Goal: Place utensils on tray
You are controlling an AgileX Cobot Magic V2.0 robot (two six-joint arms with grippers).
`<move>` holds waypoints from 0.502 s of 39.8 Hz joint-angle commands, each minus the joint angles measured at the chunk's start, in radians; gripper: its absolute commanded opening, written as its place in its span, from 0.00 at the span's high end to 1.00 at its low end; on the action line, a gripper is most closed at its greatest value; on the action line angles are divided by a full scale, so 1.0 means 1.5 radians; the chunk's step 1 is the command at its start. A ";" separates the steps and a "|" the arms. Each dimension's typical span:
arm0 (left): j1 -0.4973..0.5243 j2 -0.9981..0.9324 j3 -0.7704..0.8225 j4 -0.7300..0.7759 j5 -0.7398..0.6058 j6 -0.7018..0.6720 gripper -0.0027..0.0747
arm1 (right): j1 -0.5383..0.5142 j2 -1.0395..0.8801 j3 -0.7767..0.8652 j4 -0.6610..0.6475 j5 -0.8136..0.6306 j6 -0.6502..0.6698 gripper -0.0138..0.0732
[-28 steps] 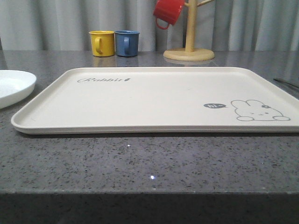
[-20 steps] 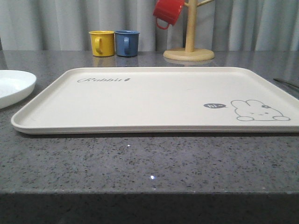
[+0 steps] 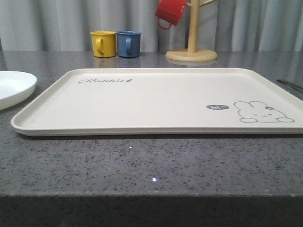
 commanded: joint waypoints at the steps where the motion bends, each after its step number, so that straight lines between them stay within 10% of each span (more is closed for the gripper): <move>1: 0.000 -0.015 0.001 -0.001 -0.058 -0.003 0.99 | -0.003 -0.011 -0.002 0.000 -0.057 -0.005 0.91; 20: 0.000 -0.015 0.001 -0.001 -0.119 -0.003 0.99 | -0.003 -0.011 -0.003 0.000 -0.080 -0.005 0.91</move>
